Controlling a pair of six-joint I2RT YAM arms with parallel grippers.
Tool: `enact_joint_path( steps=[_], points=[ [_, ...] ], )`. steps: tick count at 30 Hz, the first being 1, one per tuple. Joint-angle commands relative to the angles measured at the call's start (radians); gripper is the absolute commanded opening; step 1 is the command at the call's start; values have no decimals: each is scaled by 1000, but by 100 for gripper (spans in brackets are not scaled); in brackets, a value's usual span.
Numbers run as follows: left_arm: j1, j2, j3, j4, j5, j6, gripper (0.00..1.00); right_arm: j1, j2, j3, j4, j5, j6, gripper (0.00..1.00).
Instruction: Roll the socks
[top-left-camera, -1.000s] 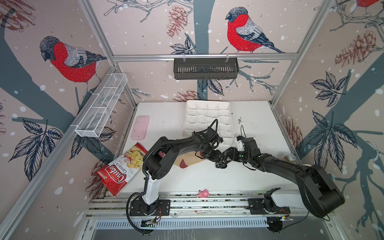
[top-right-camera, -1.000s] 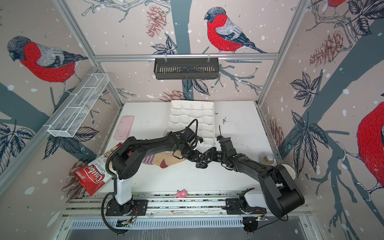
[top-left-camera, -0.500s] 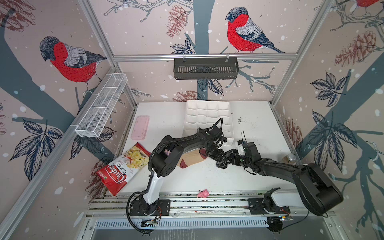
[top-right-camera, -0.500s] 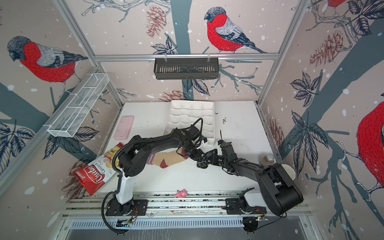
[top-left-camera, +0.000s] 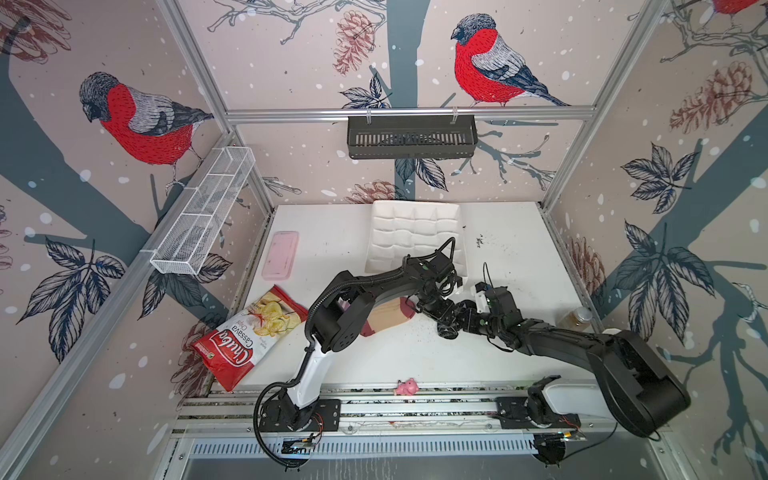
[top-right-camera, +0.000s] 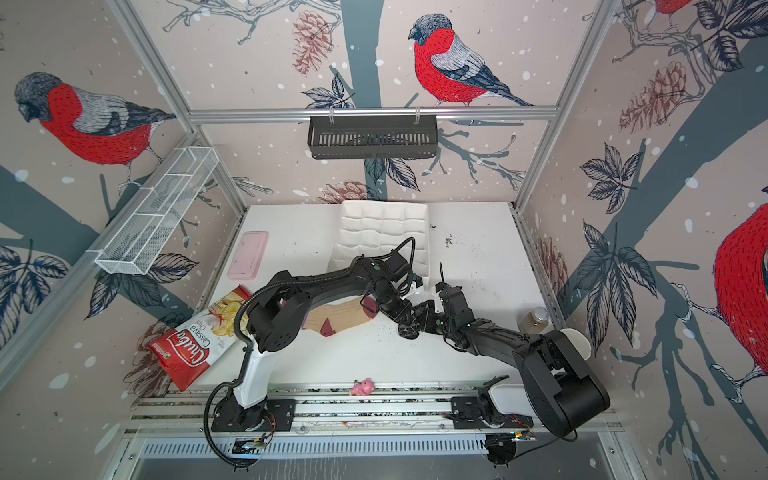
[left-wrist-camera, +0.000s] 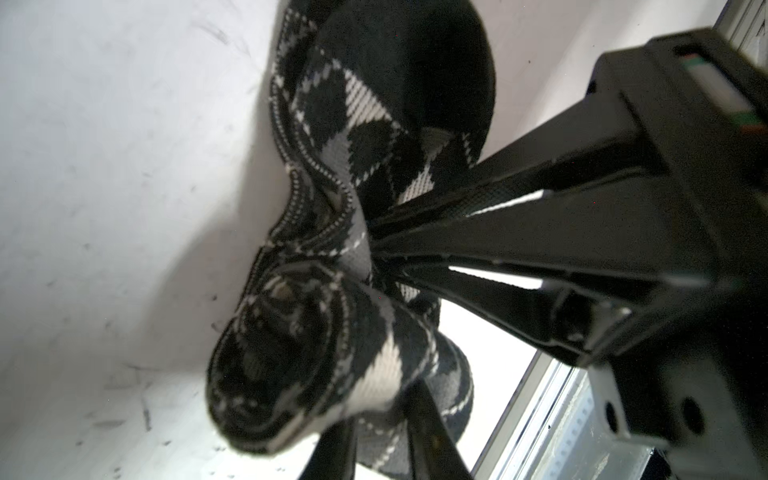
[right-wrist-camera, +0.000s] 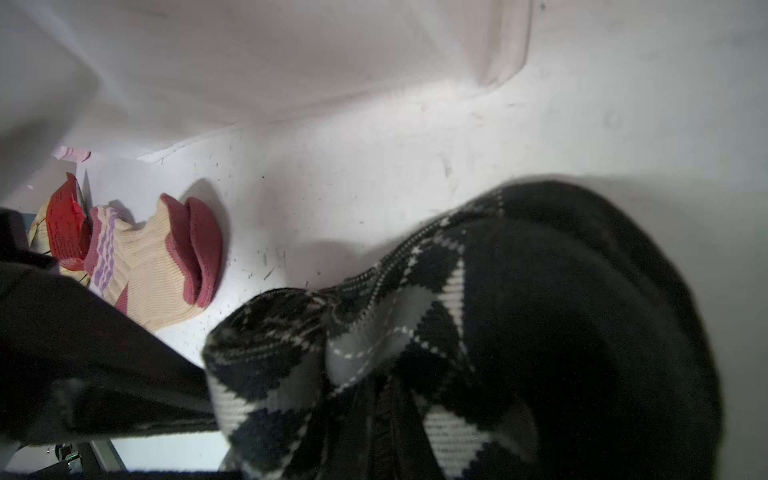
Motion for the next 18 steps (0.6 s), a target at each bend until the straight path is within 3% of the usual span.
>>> enact_joint_path(
  steps=[1, 7, 18],
  points=[
    [4, 4, -9, 54, 14, -3, 15, 4, -36, 3, -109, 6, 11, 13],
    [7, 15, -4, 78, 15, -19, 6, 5, -124, 2, -166, 22, 17, 19],
    [10, 12, -29, 99, 15, -38, 5, 13, -309, 14, -248, 26, 38, 26]
  ],
)
